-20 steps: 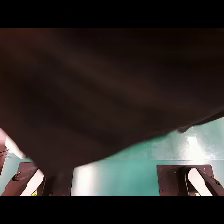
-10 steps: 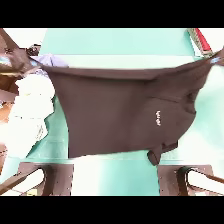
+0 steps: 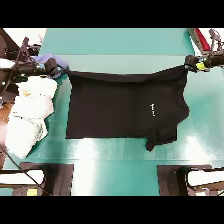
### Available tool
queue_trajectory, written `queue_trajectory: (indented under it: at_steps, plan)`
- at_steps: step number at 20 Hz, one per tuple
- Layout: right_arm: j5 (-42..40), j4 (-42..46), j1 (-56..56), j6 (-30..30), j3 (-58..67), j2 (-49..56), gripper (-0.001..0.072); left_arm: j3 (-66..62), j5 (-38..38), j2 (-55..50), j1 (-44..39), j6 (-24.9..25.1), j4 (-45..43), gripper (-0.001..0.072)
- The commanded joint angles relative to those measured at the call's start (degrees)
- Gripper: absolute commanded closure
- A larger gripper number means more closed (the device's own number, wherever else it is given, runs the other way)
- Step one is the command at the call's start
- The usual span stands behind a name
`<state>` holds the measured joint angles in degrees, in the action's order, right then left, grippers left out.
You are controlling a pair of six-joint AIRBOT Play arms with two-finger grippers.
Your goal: Fold the shirts.
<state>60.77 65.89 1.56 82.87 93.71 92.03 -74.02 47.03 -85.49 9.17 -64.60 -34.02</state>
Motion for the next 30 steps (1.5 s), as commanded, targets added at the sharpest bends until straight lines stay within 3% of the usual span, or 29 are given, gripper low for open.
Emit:
queue_trajectory:
  at_steps: [1, 5, 7, 9, 15, 16, 17, 18, 23, 26, 30]
  plan:
    - [-7.7, 0.3, 0.9, -1.6, 0.3, 0.6, 0.0696, -2.8, -6.9, -2.1, -1.6, 1.6, -0.8, 0.0685]
    - [-1.4, 0.6, 2.9, -4.4, 0.6, 0.7, 0.0696, -3.7, 0.4, -2.4, -1.8, 1.6, -8.6, 0.0685]
    - [3.3, 5.7, 2.6, -4.5, -2.0, 0.7, 0.0696, -3.1, 5.0, -3.1, -2.6, 1.6, -13.7, 0.0684]
    - [4.7, 9.4, 1.9, -4.5, -6.8, -0.2, 0.0696, -0.8, 5.7, -3.1, -3.1, 1.6, -15.5, 0.0684]
    - [4.7, 8.7, 1.7, -3.2, -14.9, -1.0, 0.0688, 3.7, 6.0, -3.1, -3.1, -0.1, -15.9, 0.0673]
    - [5.8, 8.7, 1.7, -2.7, -14.9, -1.0, 0.0618, 3.7, 6.7, -3.1, -3.1, -1.7, -15.8, 0.0422]
    - [6.8, 8.7, 1.9, -2.1, -14.8, -1.1, 0.0418, 3.7, 7.5, -3.1, -3.1, -3.6, -15.8, 0.0182]
    - [7.9, 8.7, 1.9, -1.9, -14.8, -1.6, 0.0367, 3.4, 9.5, -3.1, -2.6, -5.4, -16.0, 0.0163]
    - [19.0, 8.6, 5.6, -4.2, -14.9, -9.6, 0.0367, 4.2, 24.9, 0.9, 4.2, -5.9, -21.6, 0.016]
    - [27.0, 5.5, 8.8, -5.9, -14.9, -14.4, 0.0367, 14.0, 27.7, 7.3, 6.3, -3.9, -23.5, 0.0159]
    - [29.4, 0.6, 12.0, -7.1, -14.9, -17.9, 0.0367, 30.7, 24.3, 13.7, 6.2, -2.4, -21.6, 0.0159]
